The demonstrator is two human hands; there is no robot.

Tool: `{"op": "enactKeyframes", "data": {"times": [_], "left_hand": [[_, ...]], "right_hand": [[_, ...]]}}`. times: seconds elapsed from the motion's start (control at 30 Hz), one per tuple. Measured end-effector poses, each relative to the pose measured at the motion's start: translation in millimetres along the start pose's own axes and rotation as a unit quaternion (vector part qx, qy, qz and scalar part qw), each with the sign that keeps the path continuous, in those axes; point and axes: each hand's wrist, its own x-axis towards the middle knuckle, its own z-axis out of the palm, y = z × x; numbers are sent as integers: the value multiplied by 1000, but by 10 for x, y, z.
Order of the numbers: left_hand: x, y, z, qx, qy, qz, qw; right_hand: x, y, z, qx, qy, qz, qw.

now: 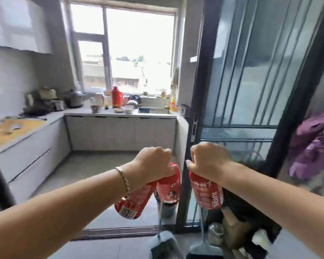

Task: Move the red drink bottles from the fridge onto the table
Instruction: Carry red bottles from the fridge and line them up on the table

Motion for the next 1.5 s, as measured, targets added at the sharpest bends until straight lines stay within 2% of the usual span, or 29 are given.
{"op": "enactKeyframes", "data": {"times": [0.07, 0.13, 0.3, 0.4, 0.5, 0.77, 0.93, 1.03, 1.13, 1.33, 1.5], "left_hand": [[-543, -509, 71, -24, -33, -83, 996], [-1209, -1032, 128, -34, -30, -176, 983], [-2742, -2027, 232, -19, -52, -290, 955], [-3642, -2507, 255, -16, -81, -366, 927], [-4533, -2887, 232, -2, -123, -442, 888], [-6477, -3735, 297, -2, -140, -626, 767], [-7467, -4276, 428, 14, -160, -674, 721], [-7918, -4529, 446, 18, -164, -703, 691], [-8366, -4788, 441, 31, -162, -745, 647], [-9231, -5166, 515, 40, -171, -795, 581], [-10071, -5472, 681, 24, -176, -804, 567]], "right_hand": [[178, -639, 61, 26, 5, -58, 998], [364, -1434, 126, 48, 5, -112, 992], [593, -3257, 120, 96, 2, -219, 971], [612, -4338, 103, 124, -8, -285, 950], [569, -5424, 75, 149, -14, -363, 919], [285, -7855, -2, 190, -42, -520, 832], [181, -9207, 30, 170, -36, -615, 769], [163, -9872, 3, 161, -25, -644, 747], [112, -10617, -31, 176, -23, -672, 719], [-133, -11770, 10, 211, -74, -688, 691], [-417, -12682, 84, 203, -106, -685, 692]]}}
